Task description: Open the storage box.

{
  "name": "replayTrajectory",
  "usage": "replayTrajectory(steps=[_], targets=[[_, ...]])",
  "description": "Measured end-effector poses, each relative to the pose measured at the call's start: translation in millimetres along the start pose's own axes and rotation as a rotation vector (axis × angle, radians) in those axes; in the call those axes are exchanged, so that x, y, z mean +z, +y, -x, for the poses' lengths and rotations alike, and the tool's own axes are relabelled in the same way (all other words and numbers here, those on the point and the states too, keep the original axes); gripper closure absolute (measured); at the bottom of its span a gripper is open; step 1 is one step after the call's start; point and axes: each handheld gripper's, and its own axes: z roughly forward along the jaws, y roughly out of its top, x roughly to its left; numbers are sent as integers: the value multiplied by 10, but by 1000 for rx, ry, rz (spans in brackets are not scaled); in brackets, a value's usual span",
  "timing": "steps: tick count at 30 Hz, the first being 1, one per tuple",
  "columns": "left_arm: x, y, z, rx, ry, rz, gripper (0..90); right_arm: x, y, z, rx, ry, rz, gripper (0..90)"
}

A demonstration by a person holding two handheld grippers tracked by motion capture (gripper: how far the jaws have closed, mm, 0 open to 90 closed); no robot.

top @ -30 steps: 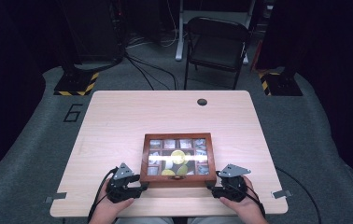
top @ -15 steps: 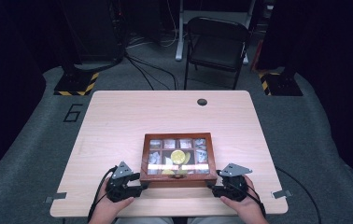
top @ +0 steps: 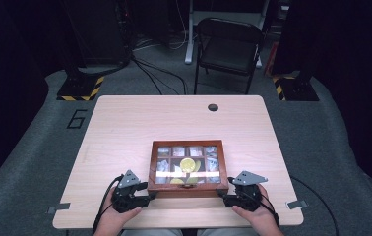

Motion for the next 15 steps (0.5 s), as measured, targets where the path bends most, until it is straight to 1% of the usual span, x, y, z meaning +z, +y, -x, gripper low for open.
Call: replayTrajectory(steps=[5,6,7,9,12,15], targets=[[-5,4,1,3,5,7,457,-1,-7,1,0,1,-1,347],[-7,5,0,4,4,7,457,-1,-9,-1,4,-6,-2,345],[-14,8,0,-4,-2,9,457,0,-9,0,2,-4,-4,345],[-30,17,-8,3,-5,19,458,-6,-16,-1,-8,-1,-10,356],[-46,24,-18,-5,-14,33,458,-7,-21,8,-17,2,-13,363],[-38,26,-15,-2,-7,37,458,6,-20,9,-12,-10,-16,386]])
